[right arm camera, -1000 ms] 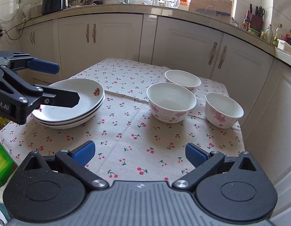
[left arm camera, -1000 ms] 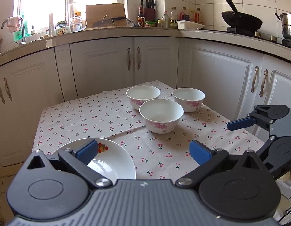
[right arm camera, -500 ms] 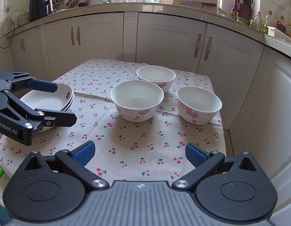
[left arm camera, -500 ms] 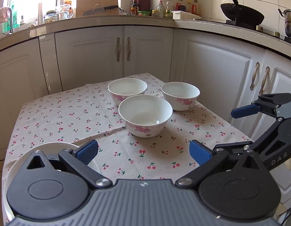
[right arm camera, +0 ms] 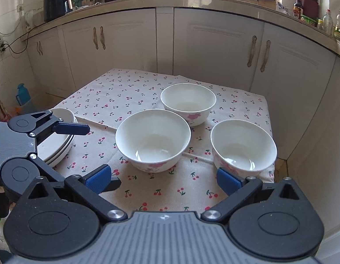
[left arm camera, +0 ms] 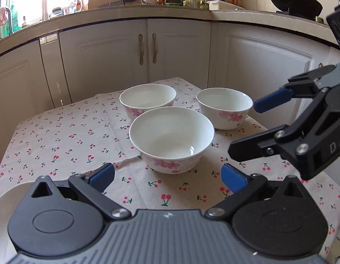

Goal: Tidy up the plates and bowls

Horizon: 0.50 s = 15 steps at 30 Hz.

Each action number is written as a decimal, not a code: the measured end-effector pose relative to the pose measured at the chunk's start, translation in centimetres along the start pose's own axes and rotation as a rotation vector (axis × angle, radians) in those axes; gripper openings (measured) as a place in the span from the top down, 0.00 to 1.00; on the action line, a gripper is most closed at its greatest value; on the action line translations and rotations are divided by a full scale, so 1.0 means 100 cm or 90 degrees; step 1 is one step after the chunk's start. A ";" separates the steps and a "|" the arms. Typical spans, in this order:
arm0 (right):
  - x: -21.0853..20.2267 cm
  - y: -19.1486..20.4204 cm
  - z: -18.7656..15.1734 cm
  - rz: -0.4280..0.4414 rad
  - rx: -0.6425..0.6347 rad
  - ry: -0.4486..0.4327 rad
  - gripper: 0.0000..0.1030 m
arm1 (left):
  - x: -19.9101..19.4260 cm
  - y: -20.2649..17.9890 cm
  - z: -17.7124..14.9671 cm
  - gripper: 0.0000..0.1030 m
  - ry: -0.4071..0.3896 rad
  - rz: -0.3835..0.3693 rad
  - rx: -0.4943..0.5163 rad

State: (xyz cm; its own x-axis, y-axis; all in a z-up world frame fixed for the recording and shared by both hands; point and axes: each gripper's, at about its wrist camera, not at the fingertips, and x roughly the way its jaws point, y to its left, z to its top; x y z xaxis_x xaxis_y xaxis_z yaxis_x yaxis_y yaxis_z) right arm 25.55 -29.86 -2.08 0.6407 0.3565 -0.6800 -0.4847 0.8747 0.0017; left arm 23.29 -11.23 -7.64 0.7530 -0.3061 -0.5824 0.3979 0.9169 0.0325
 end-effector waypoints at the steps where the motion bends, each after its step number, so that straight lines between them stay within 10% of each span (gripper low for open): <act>1: 0.004 -0.001 0.004 0.004 -0.006 0.001 0.00 | 0.004 -0.001 0.001 0.01 0.001 0.002 0.000; 15: 0.068 -0.009 0.044 0.062 -0.042 0.032 0.07 | 0.032 -0.005 0.004 0.03 0.002 0.005 0.015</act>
State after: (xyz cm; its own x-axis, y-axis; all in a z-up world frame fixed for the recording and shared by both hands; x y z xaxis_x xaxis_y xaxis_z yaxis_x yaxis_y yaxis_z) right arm 32.97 -26.78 -3.45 0.5582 0.4208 -0.7151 -0.5830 0.8122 0.0228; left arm 25.73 -12.74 -9.22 0.7548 -0.2979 -0.5843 0.4037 0.9132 0.0559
